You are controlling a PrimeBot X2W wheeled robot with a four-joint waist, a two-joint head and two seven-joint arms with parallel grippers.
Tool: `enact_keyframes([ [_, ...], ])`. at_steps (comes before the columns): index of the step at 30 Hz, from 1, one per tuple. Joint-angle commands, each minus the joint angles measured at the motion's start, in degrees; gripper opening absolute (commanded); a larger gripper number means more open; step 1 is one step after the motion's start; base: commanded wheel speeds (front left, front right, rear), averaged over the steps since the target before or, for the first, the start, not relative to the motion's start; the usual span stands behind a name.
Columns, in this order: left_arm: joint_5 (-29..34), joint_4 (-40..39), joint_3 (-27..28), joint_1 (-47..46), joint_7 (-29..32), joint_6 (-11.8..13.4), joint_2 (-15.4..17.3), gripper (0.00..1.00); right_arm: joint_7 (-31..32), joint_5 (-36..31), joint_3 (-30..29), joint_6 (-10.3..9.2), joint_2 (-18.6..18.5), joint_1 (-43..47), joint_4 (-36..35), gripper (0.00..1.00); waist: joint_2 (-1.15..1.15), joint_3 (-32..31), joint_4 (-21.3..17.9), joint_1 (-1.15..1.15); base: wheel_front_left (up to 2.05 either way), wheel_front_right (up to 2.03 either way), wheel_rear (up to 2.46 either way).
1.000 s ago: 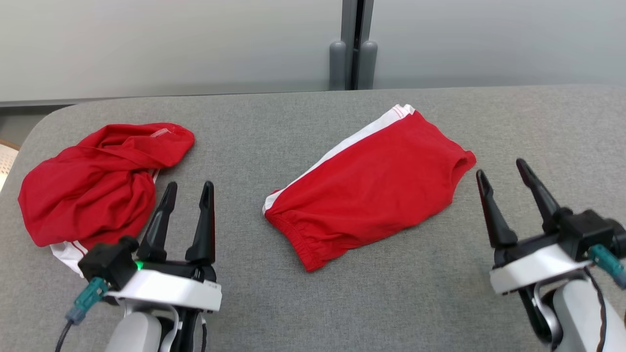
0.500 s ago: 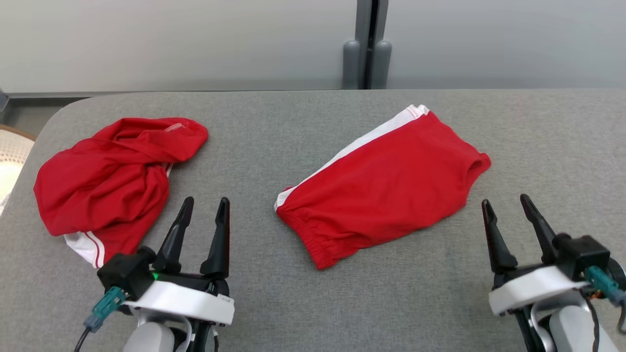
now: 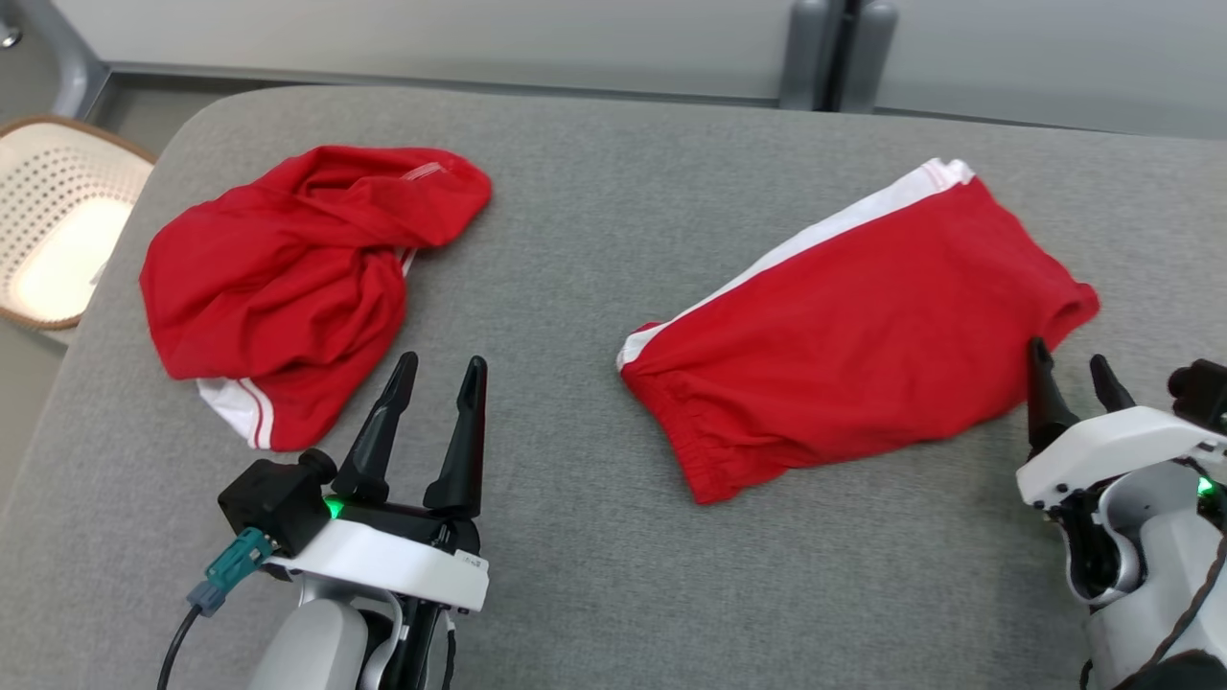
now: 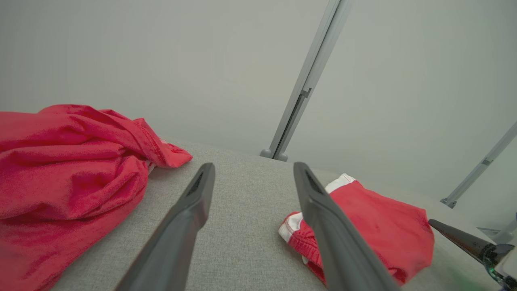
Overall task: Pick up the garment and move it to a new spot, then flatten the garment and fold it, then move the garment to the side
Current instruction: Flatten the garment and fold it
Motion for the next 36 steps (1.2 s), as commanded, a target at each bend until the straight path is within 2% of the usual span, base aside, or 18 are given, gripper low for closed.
enact_keyframes([
  [1, -0.4, -0.3, -0.2, -1.4, 0.0, -0.1, 0.2, 1.0, 1.7, -0.7, -2.2, 0.0, -0.6, -1.8, 2.4, 1.0, 0.0, 2.0, 2.4, 0.0, 0.0, 0.0, 0.0],
  [8, -1.2, -0.7, -0.9, -1.6, 0.0, -0.1, 0.2, 1.0, 6.6, -0.1, -8.2, -0.01, -0.2, -5.5, 8.4, 1.0, 0.0, 3.3, 4.8, 0.0, 0.0, 0.0, 0.0],
  [10, -1.5, -0.7, -0.9, -1.9, 0.0, -0.1, 0.2, 1.0, 9.5, -0.6, -12.3, -0.05, -0.2, -6.7, 11.9, 1.0, 0.0, 3.7, 5.7, 0.0, 0.0, 0.0, 0.0],
  [13, -2.0, -0.9, -1.1, -2.0, 0.0, -0.1, 0.2, 1.0, 11.1, -2.1, -15.1, -0.07, -0.5, -8.2, 13.8, 1.0, 0.0, 3.9, 6.3, 0.0, 0.0, 0.0, 0.0],
  [17, -2.3, -0.9, -1.4, -2.4, 0.0, -0.1, 0.2, 1.0, 13.1, -2.4, -16.0, -0.06, 0.2, -10.4, 14.5, 1.0, 0.0, 4.5, 6.9, 0.0, 0.0, 0.0, 0.0],
  [28, -3.5, -0.8, -2.8, -4.1, 0.0, -0.1, 0.2, 1.0, 14.6, -4.9, -18.7, -0.05, -1.8, -16.7, 15.6, 1.0, 0.0, 7.6, 8.6, 0.0, 0.0, 0.0, 0.0],
  [29, -3.5, -0.8, -2.8, -4.2, 0.0, -0.1, 0.2, 1.0, 14.6, -5.1, -18.7, -0.05, -1.8, -17.1, 15.8, 0.95, 0.0, 7.7, 8.7, 0.0, 0.0, 0.0, 0.0],
  [30, -3.5, -0.7, -2.7, -4.4, 0.0, -0.1, 0.2, 1.0, 14.4, -5.3, -18.7, -0.05, -1.7, -17.5, 16.1, 0.33, 0.0, 7.9, 8.6, 0.0, 0.0, 0.0, 0.0],
  [31, -3.4, -0.6, -2.7, -4.5, 0.0, -0.1, 0.2, 1.0, 14.1, -5.5, -18.8, -0.05, -1.7, -17.7, 16.2, 0.0, 0.0, 7.9, 8.6, 0.0, 0.0, 0.0, 0.0],
  [36, -2.9, -0.1, -2.5, -4.6, 0.0, -0.1, 0.2, 1.0, 12.0, -4.6, -18.5, -0.06, -1.2, -18.0, 16.3, 0.0, 0.0, 7.4, 7.6, 0.0, 0.0, 0.0, 0.0],
])
